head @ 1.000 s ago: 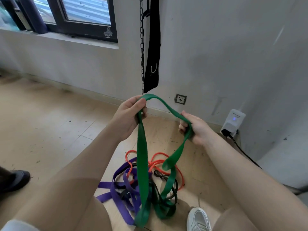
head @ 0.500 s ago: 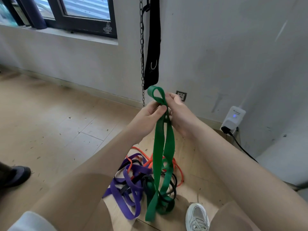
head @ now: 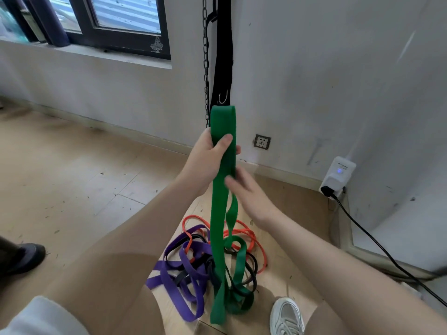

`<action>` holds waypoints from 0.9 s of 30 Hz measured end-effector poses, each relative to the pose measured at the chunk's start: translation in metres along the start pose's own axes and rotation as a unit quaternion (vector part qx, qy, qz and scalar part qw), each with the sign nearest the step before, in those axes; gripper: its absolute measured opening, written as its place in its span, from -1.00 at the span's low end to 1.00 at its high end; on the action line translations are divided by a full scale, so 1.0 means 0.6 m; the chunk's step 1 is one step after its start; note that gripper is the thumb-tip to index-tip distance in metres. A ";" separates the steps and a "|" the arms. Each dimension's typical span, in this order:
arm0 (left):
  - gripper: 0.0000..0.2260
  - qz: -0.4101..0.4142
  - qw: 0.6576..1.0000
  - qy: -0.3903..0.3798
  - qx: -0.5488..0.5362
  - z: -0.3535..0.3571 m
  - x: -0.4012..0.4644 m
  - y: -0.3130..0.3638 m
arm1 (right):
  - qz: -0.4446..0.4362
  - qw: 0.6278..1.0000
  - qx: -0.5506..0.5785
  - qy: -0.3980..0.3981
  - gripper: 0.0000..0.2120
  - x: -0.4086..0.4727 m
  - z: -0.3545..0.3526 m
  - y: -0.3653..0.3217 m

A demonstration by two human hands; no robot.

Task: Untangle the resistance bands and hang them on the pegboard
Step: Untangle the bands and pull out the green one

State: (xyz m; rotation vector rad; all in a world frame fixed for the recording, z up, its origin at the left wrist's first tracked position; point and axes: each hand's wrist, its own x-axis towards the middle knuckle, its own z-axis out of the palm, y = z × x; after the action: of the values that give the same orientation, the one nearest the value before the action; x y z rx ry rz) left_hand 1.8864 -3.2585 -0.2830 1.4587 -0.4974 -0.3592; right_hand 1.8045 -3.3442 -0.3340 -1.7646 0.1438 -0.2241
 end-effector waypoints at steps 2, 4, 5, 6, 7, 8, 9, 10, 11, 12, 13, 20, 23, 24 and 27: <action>-0.90 0.004 1.000 -0.004 -0.013 0.001 0.003 0.017 | -0.032 0.997 -0.072 0.002 -0.58 0.000 0.005 0.006; -0.86 -0.003 0.999 0.006 -0.047 0.006 0.007 0.036 | -0.030 0.993 -0.102 0.056 -0.63 0.008 0.004 -0.005; -0.84 -0.008 0.998 0.013 -0.067 0.008 0.011 0.047 | -0.029 0.991 -0.104 0.076 -0.68 0.013 0.004 -0.015; -0.83 -0.012 0.996 0.020 -0.088 0.010 0.017 0.059 | -0.035 0.991 -0.096 0.091 -0.74 0.016 0.002 -0.027; -0.84 -0.015 0.994 0.028 -0.108 0.011 0.024 0.072 | -0.042 0.990 -0.088 0.106 -0.79 0.022 -0.001 -0.041; -0.84 -0.016 0.991 0.039 -0.127 0.012 0.034 0.088 | -0.052 0.989 -0.081 0.117 -0.82 0.027 -0.006 -0.058; -0.84 -0.018 0.988 0.050 -0.148 0.011 0.044 0.104 | -0.060 0.988 -0.074 0.121 -0.83 0.031 -0.011 -0.078; -0.84 -0.022 0.983 0.062 -0.173 0.009 0.056 0.122 | -0.065 0.989 -0.067 0.115 -0.84 0.036 -0.016 -0.100; -0.84 -0.027 0.976 0.073 -0.201 0.008 0.065 0.139 | -0.071 0.991 -0.057 0.096 -0.82 0.039 -0.020 -0.121; -0.84 -0.033 0.970 0.081 -0.227 0.006 0.073 0.154 | -0.079 0.993 -0.059 0.069 -0.77 0.041 -0.022 -0.138; -0.85 -0.037 0.966 0.086 -0.243 0.004 0.078 0.166 | -0.091 0.991 -0.081 0.047 -0.72 0.044 -0.024 -0.152; -0.75 -0.012 0.966 0.006 -0.257 -0.005 0.072 0.220 | -0.093 0.991 0.029 0.093 -0.78 0.065 -0.043 -0.227; -0.62 -0.050 0.995 -0.073 -0.050 0.002 0.030 0.183 | -0.093 0.971 0.164 0.144 -0.85 0.091 -0.057 -0.270; -0.65 -0.044 0.995 -0.087 0.011 0.003 0.012 0.165 | -0.090 0.962 0.210 0.151 -0.88 0.099 -0.063 -0.281; -0.83 0.053 0.990 -0.058 0.117 -0.009 -0.015 0.126 | -0.067 0.934 0.315 0.154 -0.88 0.113 -0.069 -0.291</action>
State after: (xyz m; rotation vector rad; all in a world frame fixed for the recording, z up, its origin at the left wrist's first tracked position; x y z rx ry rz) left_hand 1.8767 -3.2427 -0.2092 1.6351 -0.7280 -0.3107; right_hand 1.8566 -3.3631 -0.1505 -1.0889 0.1552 -0.5812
